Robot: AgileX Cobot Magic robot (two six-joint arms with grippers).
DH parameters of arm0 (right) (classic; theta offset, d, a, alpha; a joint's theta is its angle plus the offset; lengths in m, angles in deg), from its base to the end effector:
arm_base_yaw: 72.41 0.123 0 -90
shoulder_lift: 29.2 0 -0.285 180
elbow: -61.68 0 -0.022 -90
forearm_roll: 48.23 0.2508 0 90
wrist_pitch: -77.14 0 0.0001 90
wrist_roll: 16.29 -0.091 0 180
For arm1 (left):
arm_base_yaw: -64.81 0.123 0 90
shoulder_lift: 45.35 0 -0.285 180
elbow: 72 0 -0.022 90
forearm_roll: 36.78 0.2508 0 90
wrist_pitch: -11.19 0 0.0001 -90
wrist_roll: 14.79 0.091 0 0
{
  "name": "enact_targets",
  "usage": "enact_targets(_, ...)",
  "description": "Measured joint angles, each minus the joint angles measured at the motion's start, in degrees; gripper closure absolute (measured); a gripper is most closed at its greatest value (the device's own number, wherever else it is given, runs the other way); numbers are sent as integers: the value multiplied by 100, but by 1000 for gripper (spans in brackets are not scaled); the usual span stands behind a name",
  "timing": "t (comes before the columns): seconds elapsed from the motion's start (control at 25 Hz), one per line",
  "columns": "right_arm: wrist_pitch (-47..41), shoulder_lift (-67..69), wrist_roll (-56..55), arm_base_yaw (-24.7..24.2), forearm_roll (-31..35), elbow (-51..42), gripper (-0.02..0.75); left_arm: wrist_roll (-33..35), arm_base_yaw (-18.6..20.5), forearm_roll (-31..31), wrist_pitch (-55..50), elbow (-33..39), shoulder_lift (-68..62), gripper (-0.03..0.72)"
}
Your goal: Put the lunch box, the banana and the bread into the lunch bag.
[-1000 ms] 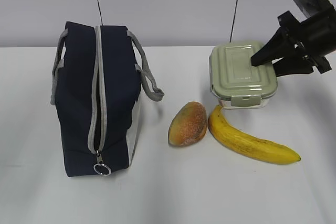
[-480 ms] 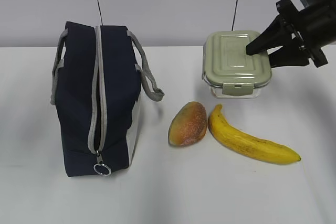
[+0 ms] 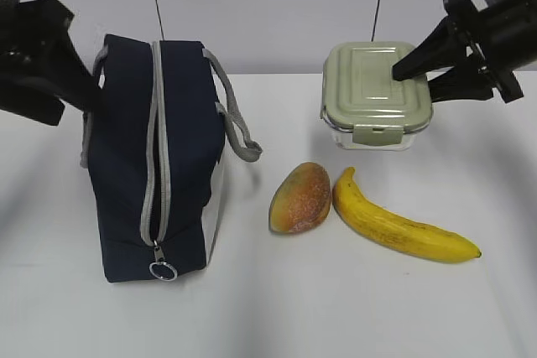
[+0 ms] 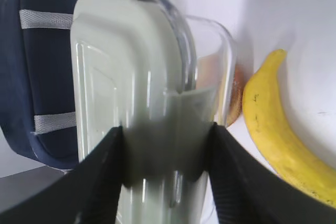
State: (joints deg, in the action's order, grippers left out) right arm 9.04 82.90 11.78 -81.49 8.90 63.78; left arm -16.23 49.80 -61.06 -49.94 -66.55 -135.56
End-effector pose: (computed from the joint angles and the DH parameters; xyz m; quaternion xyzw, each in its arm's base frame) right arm 0.3732 0.0122 0.2673 0.0238 0.8943 0.4186 0.1560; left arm 0.2709 -0.1066 0.3285 0.0512 0.9583 -0.2269 0.1659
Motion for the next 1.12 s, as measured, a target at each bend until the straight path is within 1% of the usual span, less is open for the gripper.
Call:
enact_targets(0.24, 0, -192, -13, 49, 148, 0, 382, 0, -4, -8, 76, -574, -737, 276)
enact_targets(0.36, 0, -308, -25, 215, 202, 0, 382, 0, -4, 90, 42, -763, -1060, 285)
enact_targets(0.4, 0, -347, -25, 313, 227, 0, 382, 0, -4, 148, -1, -789, -1157, 305)
enact_targets(0.48, 0, -412, -27, 531, 314, 0, 382, 0, -4, 258, -74, -791, -1302, 384)
enact_targets(0.64, -25, -436, -27, 1019, 466, 80, 382, 76, -4, 417, -197, -818, -1412, 624)
enact_targets(0.68, -25, -436, -27, 1139, 466, 138, 382, 144, -4, 417, -206, -818, -1420, 654)
enact_targets(0.76, -25, -436, -38, 1360, 466, 298, 382, 310, -4, 312, -222, -829, -1414, 668)
enact_targets(0.92, -51, -436, -37, 1772, 506, 660, 382, 742, -4, -269, -306, -828, -1414, 671)
enact_targets(1.04, -104, -436, -37, 1899, 506, 754, 382, 870, -4, -578, -318, -828, -1414, 671)
enact_targets(1.12, -142, -436, -37, 1911, 439, 763, 382, 906, -4, -618, -354, -828, -1414, 671)
